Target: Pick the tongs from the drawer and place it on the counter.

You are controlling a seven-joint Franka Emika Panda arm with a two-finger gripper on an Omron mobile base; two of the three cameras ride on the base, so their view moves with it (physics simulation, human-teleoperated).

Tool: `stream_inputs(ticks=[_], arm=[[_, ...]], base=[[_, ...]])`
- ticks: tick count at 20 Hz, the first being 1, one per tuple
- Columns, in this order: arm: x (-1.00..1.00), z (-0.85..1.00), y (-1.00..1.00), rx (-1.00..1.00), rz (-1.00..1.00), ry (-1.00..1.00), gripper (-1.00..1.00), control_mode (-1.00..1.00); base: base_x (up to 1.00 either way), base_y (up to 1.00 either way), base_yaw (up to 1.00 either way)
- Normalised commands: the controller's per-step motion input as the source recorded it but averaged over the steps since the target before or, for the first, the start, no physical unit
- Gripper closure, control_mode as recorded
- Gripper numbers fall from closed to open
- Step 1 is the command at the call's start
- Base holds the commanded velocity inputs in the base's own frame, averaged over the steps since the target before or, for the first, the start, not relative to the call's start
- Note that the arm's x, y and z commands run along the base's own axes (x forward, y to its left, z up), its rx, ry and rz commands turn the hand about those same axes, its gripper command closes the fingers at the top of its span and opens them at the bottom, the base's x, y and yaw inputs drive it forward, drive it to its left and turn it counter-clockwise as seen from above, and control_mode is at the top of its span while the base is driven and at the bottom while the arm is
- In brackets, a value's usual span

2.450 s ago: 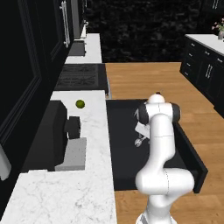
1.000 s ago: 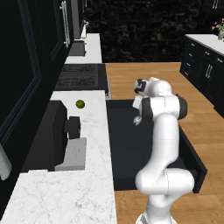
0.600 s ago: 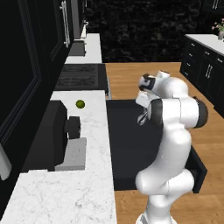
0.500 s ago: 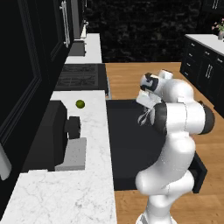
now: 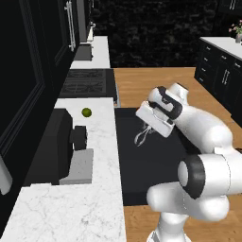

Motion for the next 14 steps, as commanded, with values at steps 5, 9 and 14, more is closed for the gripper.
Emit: stream_inputs(ticks=[5, 9, 14], arm=[[-0.81, 0.00, 0.86, 0.13, 0.07, -0.02, 1.00, -1.00], [-0.68, 0.13, 0.99, -0.20, 0.17, -0.01, 1.00, -1.00], [-0.56, 0.28, 0.84, -0.18, 0.20, 0.12, 1.00, -1.00]], base=[[0.00, 0.00, 0.00], [0.00, 0.00, 0.00], [0.00, 0.00, 0.00]])
